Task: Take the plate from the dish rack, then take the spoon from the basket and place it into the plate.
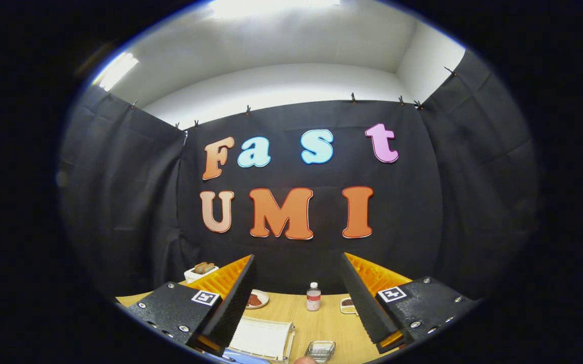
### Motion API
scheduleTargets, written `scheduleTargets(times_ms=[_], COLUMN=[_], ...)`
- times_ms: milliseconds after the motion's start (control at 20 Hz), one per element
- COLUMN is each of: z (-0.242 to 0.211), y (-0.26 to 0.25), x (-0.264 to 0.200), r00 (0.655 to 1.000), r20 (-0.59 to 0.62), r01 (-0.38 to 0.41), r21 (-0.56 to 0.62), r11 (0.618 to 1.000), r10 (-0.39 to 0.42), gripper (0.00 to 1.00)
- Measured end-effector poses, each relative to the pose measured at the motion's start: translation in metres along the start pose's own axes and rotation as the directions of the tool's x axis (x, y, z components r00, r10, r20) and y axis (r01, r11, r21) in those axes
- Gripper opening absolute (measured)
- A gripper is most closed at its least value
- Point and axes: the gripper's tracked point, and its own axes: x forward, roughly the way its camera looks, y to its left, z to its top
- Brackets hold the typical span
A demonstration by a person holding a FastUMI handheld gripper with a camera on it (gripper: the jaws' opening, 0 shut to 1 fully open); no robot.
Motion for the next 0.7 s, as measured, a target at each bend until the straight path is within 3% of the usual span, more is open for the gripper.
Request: scheduleTargets(times_ms=[700], z=[-0.008], y=[0.028], x=[0.012], r00=[0.999], r20=[-0.024], r01=[-0.042], r21=[0.008], r11=[0.999], r10=[0.042], gripper=[0.98])
